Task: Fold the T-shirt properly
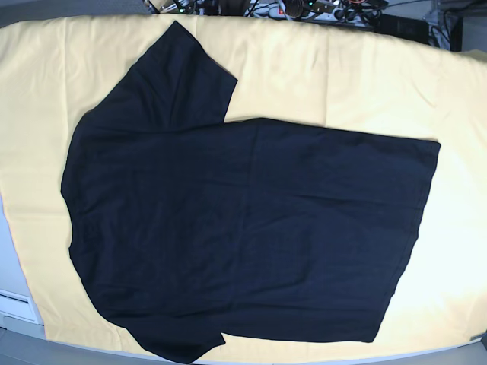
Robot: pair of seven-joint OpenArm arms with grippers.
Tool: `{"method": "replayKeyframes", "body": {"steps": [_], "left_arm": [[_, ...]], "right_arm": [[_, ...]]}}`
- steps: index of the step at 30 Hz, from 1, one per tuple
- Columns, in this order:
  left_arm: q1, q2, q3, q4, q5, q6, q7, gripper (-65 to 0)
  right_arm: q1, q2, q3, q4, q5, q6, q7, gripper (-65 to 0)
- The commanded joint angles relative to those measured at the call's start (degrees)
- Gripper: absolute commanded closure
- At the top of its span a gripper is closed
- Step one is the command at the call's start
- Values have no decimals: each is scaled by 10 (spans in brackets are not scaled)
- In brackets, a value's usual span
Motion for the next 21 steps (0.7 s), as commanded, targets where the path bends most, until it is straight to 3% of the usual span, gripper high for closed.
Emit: {"method": "replayKeyframes", "body": {"steps": [1, 4, 7, 13, 18, 21], "left_arm": [[3, 0, 0, 4, 2, -5, -4, 0], [5, 0, 0, 12, 2, -5, -3, 0], [15, 0, 0, 31, 2, -7, 43, 0], [71, -5, 0, 120, 17, -85, 139, 0], [143, -35, 0, 229, 18, -85, 172, 0], [198, -59, 0, 298, 15, -85, 173, 0]], "right_arm": [[0, 0, 1, 6, 2, 3, -2, 0], [0, 0, 1, 6, 2, 4, -2, 0], [-6, 0, 1, 6, 2, 6, -35, 0], [-52, 0, 1, 6, 2, 43, -92, 0], [-125, 0, 1, 56, 2, 64, -101, 0], [-177, 0, 1, 136, 2, 65, -158, 0]]}}
